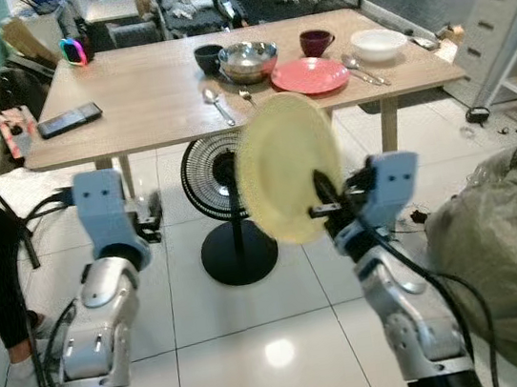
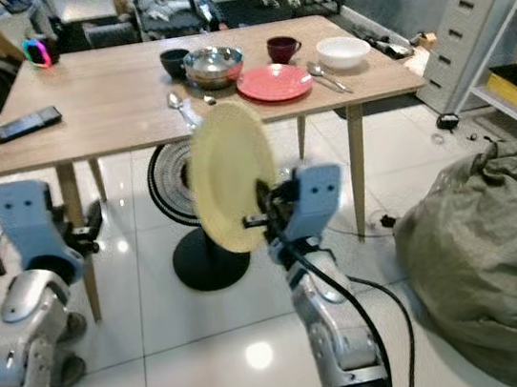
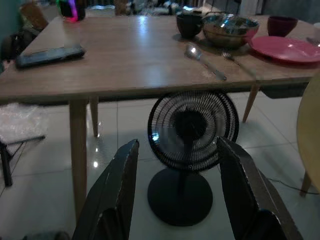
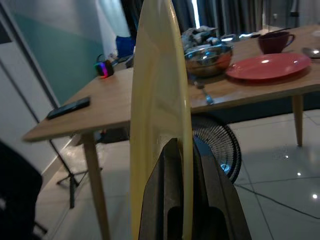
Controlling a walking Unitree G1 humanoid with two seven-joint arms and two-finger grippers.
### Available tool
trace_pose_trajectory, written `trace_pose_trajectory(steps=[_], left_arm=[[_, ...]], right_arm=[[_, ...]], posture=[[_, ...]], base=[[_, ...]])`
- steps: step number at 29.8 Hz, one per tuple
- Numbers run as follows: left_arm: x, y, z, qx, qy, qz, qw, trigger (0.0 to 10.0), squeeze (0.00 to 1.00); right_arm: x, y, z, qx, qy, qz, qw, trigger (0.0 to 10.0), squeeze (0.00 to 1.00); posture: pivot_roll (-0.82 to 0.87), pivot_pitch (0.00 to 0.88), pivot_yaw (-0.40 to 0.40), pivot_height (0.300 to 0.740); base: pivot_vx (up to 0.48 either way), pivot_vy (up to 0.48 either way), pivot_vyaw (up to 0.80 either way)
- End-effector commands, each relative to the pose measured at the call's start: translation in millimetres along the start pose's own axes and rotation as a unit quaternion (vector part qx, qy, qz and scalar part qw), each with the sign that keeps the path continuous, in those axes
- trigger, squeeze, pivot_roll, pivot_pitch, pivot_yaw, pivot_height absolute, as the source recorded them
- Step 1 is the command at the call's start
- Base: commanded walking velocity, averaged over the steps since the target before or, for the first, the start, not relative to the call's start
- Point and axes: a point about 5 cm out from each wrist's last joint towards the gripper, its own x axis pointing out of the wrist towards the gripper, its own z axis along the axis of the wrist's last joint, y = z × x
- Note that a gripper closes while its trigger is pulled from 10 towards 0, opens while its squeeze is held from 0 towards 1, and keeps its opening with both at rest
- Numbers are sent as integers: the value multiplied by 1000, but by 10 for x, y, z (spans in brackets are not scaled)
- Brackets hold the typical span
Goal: Setting the table
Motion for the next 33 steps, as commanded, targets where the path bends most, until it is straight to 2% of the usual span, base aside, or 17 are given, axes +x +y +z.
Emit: trace_pose_trajectory(steps=[1, 6, 33], left_arm=[[-4, -22, -31, 2, 7, -4, 1000, 10000, 0], [-4, -22, -29, 2, 7, -4, 1000, 10000, 0], [-6, -23, -27, 2, 6, -3, 1000, 10000, 0]], right_arm=[[4, -18, 21, 2, -5, -4, 1000, 10000, 0], [26, 30, 33, 5, -7, 4, 1000, 10000, 0], [29, 28, 23, 5, -5, 4, 1000, 10000, 0]], posture=[[40, 0, 75, 740], [41, 0, 74, 740], [44, 0, 73, 740]], base=[[480, 0, 0], [480, 0, 0], [480, 0, 0]])
